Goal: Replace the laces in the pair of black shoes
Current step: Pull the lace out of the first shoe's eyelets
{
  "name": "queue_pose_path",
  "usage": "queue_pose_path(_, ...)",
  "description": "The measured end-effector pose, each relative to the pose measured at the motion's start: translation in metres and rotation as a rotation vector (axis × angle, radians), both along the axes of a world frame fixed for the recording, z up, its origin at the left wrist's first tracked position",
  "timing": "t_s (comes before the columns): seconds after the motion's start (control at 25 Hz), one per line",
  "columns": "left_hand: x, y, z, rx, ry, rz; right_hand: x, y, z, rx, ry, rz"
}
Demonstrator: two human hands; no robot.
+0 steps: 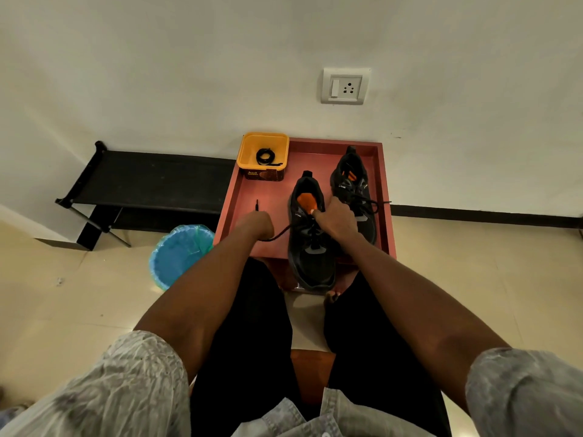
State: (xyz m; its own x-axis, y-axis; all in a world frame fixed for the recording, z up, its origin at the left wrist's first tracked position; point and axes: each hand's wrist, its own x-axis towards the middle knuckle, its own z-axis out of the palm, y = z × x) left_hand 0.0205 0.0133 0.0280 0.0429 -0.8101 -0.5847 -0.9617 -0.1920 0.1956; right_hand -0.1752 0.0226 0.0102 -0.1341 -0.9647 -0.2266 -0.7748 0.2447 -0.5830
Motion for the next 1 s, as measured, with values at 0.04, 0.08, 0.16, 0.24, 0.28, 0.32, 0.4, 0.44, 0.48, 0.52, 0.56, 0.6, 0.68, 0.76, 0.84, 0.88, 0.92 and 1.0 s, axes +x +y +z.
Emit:
queue_pose_path(0.04, 0.003, -0.001, -0.001, -0.095, -0.037, -0.016, 0.000, 0.000, 0.000, -0.030, 0.026, 0.002)
queue_pose_path(0.08, 0.002, -0.003, -0.002, -0.185, 0.008, -0.011, 0.000, -0.002, -0.002, -0.064, 0.054, 0.009)
queue_pose_path(0.16, -0.014, -0.010, 0.000, -0.304, 0.202, 0.087, 0.000, -0.006, 0.000, -0.057, 0.078, 0.020)
queue_pose_path(0.24, -0.036, -0.013, 0.002, -0.298, 0.356, 0.219, 0.002, -0.010, 0.001, 0.008, 0.076, 0.031)
queue_pose_path(0.28, -0.047, -0.013, 0.003, -0.284, 0.384, 0.252, 0.003, -0.011, 0.002, 0.036, 0.073, 0.032)
queue_pose_path(0.32, -0.054, -0.011, 0.003, -0.266, 0.389, 0.266, 0.003, -0.013, 0.002, 0.058, 0.062, 0.031)
queue_pose_path(0.4, -0.063, -0.011, 0.002, -0.272, 0.386, 0.252, 0.001, -0.015, 0.002, 0.060, 0.034, 0.030)
queue_pose_path(0.44, -0.064, -0.013, 0.001, -0.278, 0.383, 0.239, 0.000, -0.015, 0.002, 0.051, 0.024, 0.027)
queue_pose_path(0.48, -0.063, -0.013, 0.001, -0.277, 0.385, 0.223, -0.002, -0.016, 0.002, 0.039, 0.007, 0.026)
queue_pose_path(0.52, -0.061, -0.015, 0.002, -0.266, 0.397, 0.220, -0.005, -0.016, 0.002, 0.038, -0.007, 0.026)
queue_pose_path(0.56, -0.058, -0.015, 0.000, -0.267, 0.416, 0.225, -0.008, -0.017, 0.000, 0.040, -0.021, 0.028)
queue_pose_path(0.6, -0.053, -0.016, -0.005, -0.248, 0.467, 0.268, -0.012, -0.017, -0.002, 0.049, -0.048, 0.020)
queue_pose_path(0.68, -0.044, -0.017, -0.019, -0.207, 0.635, 0.429, -0.021, -0.018, -0.008, 0.062, -0.142, -0.038)
queue_pose_path(0.76, -0.037, -0.013, -0.030, -0.155, 0.773, 0.585, -0.025, -0.017, -0.010, 0.072, -0.185, -0.094)
queue_pose_path(0.84, -0.036, -0.009, -0.031, -0.131, 0.820, 0.613, -0.025, -0.014, -0.014, 0.077, -0.169, -0.091)
queue_pose_path(0.88, -0.036, -0.008, -0.027, -0.125, 0.812, 0.595, -0.025, -0.013, -0.012, 0.067, -0.156, -0.064)
queue_pose_path(0.92, -0.037, -0.007, -0.023, -0.118, 0.797, 0.555, -0.023, -0.010, -0.009, 0.042, -0.140, -0.027)
queue_pose_path(1.0, -0.039, -0.005, -0.016, -0.081, 0.760, 0.442, -0.020, -0.006, -0.005, -0.047, -0.046, 0.069)
